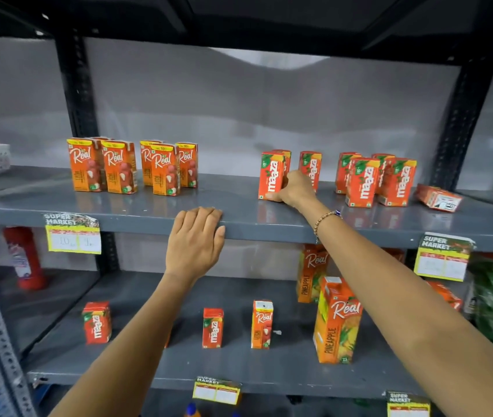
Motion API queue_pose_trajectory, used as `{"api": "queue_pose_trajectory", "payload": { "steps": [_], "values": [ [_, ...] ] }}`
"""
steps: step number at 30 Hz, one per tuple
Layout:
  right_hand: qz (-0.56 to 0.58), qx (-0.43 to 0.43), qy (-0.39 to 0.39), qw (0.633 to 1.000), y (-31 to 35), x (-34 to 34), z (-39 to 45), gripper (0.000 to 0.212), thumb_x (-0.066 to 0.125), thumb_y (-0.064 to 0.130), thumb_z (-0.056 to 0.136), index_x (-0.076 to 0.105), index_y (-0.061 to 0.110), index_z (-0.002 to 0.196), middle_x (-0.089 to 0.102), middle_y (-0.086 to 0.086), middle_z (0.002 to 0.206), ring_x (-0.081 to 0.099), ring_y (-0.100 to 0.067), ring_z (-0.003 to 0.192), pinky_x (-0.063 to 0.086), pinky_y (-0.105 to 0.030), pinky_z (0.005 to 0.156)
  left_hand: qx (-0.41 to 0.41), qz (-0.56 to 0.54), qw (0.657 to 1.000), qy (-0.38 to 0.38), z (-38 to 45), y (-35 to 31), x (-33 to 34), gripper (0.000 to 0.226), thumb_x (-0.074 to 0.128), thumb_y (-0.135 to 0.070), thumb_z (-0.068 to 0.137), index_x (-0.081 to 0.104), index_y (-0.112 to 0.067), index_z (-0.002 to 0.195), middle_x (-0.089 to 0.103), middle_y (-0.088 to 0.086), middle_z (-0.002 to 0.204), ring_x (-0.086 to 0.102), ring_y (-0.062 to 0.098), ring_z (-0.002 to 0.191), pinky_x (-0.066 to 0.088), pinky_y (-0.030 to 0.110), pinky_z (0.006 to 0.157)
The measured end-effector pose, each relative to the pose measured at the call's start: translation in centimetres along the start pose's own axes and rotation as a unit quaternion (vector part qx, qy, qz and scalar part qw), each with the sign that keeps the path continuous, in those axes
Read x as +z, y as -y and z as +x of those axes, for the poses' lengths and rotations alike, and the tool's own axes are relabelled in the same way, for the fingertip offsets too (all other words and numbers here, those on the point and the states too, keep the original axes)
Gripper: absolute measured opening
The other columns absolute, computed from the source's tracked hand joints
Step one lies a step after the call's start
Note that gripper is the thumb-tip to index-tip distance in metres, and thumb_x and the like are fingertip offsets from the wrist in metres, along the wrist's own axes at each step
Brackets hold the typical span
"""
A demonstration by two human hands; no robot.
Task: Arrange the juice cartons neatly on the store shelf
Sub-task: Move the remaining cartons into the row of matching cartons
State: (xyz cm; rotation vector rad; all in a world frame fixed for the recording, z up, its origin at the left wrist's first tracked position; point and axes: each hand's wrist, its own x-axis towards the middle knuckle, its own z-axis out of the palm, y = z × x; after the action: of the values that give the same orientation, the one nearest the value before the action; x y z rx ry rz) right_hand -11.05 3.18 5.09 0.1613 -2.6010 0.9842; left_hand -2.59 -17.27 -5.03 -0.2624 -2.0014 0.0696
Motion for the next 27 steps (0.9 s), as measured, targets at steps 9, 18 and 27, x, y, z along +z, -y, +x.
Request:
{"api": "queue_pose_trajectory", "payload": {
  "steps": [9,18,27],
  "values": [
    [0.179,-0.077,-0.345,0.918,-3.0,-7.8,-4.6,0.026,0.060,0.034,0.084,0.068,0.009,0.085,0.073,-0.012,0.081,0.067,-0.020,0.072,0.054,-0.035,0.071,-0.068,-0.025,0.997,0.002,0.2,-0.7,-0.8,0.036,0.034,-0.027,0.095,0.064,-0.007,0.096,0.067,0.010,0.095,0.061,0.029,0.089,0.036,0.037,0.086],
    [0.137,0.202,-0.427,0.871,-16.2,-17.7,-4.1,0.043,0.055,0.027,0.088,0.063,-0.008,0.110,0.066,-0.026,0.112,0.061,-0.033,0.109,0.044,-0.036,0.093,0.002,-0.093,0.995,0.018,2.9,-11.2,-0.1,0.038,0.034,-0.032,0.096,0.066,-0.011,0.101,0.068,0.006,0.102,0.062,0.027,0.099,0.041,0.042,0.095],
    [0.086,0.272,-0.244,0.927,-21.6,-20.5,-2.0,0.057,0.061,0.043,0.082,0.057,0.000,0.119,0.061,-0.018,0.126,0.057,-0.033,0.115,0.046,-0.039,0.099,0.016,-0.042,0.999,-0.021,3.0,-13.2,2.2,0.043,0.035,-0.037,0.097,0.065,-0.008,0.106,0.069,0.008,0.104,0.064,0.028,0.093,0.038,0.038,0.084]
  ]
}}
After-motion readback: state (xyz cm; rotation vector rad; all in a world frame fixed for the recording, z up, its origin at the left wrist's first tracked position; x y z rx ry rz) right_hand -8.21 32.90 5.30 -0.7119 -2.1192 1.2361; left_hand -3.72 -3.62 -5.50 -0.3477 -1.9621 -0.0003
